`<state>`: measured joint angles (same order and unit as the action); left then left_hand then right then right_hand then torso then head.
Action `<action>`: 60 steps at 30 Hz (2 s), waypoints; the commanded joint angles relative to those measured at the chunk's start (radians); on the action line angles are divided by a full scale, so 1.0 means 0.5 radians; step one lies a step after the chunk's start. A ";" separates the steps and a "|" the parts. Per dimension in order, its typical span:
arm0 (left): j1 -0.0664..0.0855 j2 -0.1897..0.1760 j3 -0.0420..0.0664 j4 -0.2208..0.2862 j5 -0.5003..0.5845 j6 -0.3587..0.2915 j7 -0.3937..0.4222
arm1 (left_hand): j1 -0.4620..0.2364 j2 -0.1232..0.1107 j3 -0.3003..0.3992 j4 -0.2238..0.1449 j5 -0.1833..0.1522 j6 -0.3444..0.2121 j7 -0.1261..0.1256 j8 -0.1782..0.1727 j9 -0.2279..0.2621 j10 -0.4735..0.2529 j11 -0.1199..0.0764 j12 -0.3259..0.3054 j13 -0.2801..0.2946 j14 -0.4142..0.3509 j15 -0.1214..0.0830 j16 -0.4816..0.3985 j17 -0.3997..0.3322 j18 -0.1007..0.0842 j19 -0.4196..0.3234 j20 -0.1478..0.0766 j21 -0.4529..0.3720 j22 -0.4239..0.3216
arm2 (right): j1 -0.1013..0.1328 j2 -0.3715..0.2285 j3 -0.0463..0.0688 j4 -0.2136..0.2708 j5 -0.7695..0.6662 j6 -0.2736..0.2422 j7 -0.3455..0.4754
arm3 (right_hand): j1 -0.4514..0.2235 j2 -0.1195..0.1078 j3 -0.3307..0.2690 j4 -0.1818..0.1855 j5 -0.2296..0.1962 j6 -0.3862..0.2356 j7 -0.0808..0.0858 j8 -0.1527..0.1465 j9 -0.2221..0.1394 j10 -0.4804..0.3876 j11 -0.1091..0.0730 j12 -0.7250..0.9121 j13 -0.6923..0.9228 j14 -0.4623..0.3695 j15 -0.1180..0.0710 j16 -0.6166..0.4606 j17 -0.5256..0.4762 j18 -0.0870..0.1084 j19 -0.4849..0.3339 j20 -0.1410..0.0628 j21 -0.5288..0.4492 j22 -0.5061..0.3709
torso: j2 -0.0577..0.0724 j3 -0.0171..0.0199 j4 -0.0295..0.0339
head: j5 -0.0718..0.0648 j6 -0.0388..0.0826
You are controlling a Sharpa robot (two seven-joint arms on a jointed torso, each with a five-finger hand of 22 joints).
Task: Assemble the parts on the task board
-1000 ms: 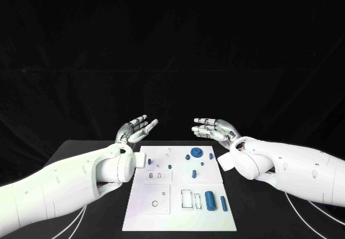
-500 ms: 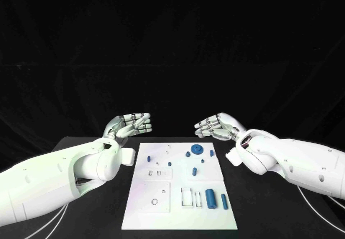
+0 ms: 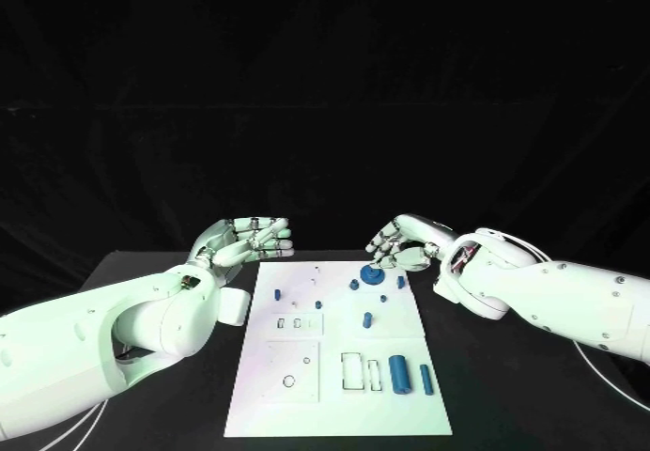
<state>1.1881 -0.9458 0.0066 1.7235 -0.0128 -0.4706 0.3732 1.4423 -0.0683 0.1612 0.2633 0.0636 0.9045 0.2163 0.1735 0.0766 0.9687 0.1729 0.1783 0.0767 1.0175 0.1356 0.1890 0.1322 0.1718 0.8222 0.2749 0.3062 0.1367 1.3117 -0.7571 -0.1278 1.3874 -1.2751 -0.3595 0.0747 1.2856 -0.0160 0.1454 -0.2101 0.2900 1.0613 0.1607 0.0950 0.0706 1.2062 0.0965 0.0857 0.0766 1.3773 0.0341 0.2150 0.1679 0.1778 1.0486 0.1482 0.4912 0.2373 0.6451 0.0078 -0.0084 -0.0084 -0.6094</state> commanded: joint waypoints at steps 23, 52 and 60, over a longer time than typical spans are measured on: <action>0.033 -0.060 0.021 0.146 -0.024 0.109 -0.012 | 0.017 -0.006 -0.006 -0.011 -0.004 0.000 0.008 -0.013 -0.006 -0.008 0.006 -0.024 -0.005 -0.003 0.005 -0.005 0.006 0.025 0.027 -0.003 0.021 0.005 | 0.013 0.243 0.000 -0.163 -0.767 0.150 -0.416 | -0.012 -0.120 0.138 0.147 0.044 0.004 -0.035 -0.044 0.002 -0.115 -0.026 -0.013 0.072 0.256 -0.070 1.484 1.392 -0.111 0.408 -0.098 1.210 1.283 | 0.185 0.0211 0.029 | -0.031 0.055; 0.051 -0.076 0.025 0.168 -0.024 0.084 -0.005 | 0.010 -0.004 -0.011 -0.005 -0.004 -0.013 0.025 -0.028 -0.010 -0.024 0.018 -0.040 -0.009 -0.012 0.012 -0.015 0.009 0.023 0.023 -0.003 0.023 0.004 | -0.012 0.299 -0.003 -0.217 -0.758 0.269 -0.389 | 0.019 -0.109 0.277 0.230 -0.021 0.042 -0.018 -0.038 0.008 -0.104 -0.014 0.004 0.084 0.267 -0.056 2.060 1.919 -0.186 0.567 -0.081 1.623 1.848 | 0.220 0.0160 0.057 | -0.046 0.040; 0.056 -0.078 0.025 0.170 -0.024 0.085 -0.006 | 0.007 -0.003 -0.011 -0.004 -0.004 -0.014 0.027 -0.030 -0.011 -0.026 0.020 -0.042 -0.009 -0.012 0.013 -0.016 0.009 0.023 0.023 -0.003 0.023 0.004 | -0.013 0.309 -0.003 -0.243 -0.755 0.290 -0.390 | 0.029 -0.104 0.341 0.244 -0.044 0.055 -0.016 -0.038 0.008 -0.094 -0.016 0.003 0.080 0.263 -0.055 2.099 1.946 -0.193 0.580 -0.078 1.659 1.899 | 0.229 0.0154 0.063 | -0.047 0.032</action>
<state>1.2141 -0.9854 0.0180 1.8046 -0.0202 -0.4382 0.3628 1.4422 -0.0684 0.1585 0.2607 0.0636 0.8971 0.2234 0.1655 0.0724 0.9611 0.1803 0.1620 0.0733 1.0137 0.1394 0.1850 0.1356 0.1716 0.8293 0.2750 0.3137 0.1377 1.3057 -0.6036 -0.1290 1.2678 -1.6436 -0.2373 -0.1216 1.2966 -0.0702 0.3108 -0.0855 0.2727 1.0829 0.1532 0.0767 0.0732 1.1505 0.0875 0.0827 0.1177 1.4629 -0.0003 1.2607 1.1412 0.0918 1.3325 0.1122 1.3183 1.1857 0.7566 0.0155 0.0217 -0.0318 -0.5921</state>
